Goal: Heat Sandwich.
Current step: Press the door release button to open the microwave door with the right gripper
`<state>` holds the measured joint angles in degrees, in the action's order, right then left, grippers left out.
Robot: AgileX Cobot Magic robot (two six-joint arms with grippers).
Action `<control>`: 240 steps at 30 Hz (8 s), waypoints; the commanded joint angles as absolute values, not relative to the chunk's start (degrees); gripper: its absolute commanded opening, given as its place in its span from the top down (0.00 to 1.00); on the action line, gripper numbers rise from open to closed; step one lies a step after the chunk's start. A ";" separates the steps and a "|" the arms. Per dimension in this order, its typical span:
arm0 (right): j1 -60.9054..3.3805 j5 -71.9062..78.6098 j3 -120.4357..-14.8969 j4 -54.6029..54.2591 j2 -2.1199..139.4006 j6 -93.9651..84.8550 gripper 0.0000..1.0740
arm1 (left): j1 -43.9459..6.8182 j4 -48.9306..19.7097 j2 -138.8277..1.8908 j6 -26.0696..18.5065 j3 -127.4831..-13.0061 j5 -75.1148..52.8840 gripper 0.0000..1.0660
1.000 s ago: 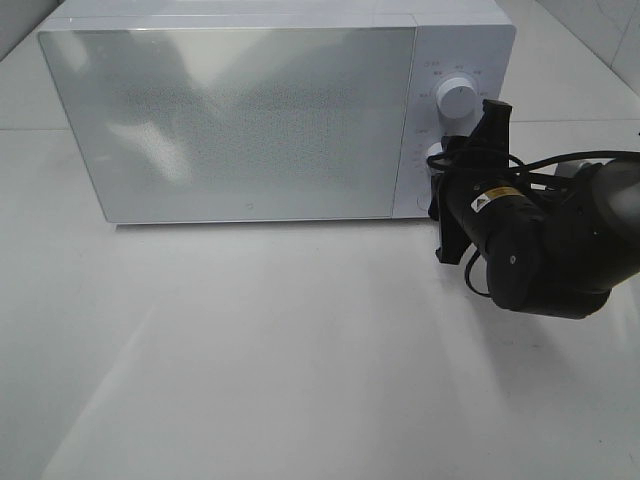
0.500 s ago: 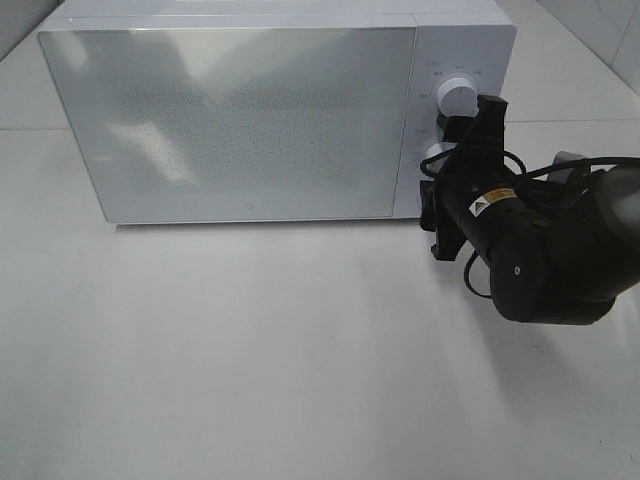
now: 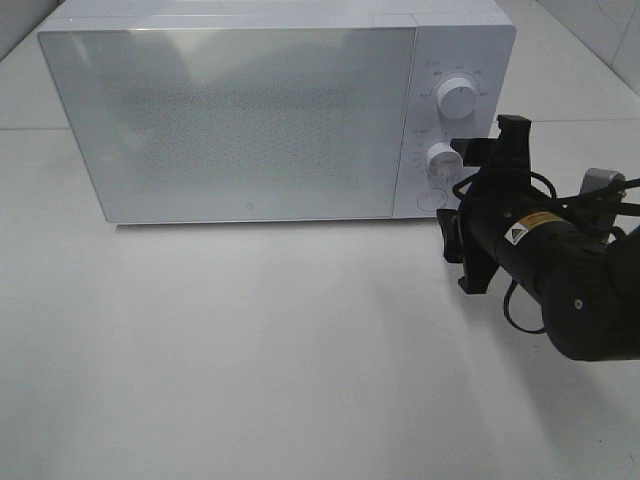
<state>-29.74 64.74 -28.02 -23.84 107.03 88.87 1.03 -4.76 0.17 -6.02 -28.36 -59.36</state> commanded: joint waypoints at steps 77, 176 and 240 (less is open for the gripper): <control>-23.09 -57.24 -33.58 0.86 27.44 3.04 0.31 | 1.15 -5.39 1.78 -5.50 -28.30 -58.96 0.06; -7.33 -3.78 -29.39 1.03 54.37 4.58 0.31 | 1.15 -5.39 1.78 -5.50 -28.30 -58.96 0.06; -40.22 65.49 -19.48 -39.53 101.30 -3.55 0.31 | 1.15 -5.39 1.78 -5.50 -28.30 -58.96 0.06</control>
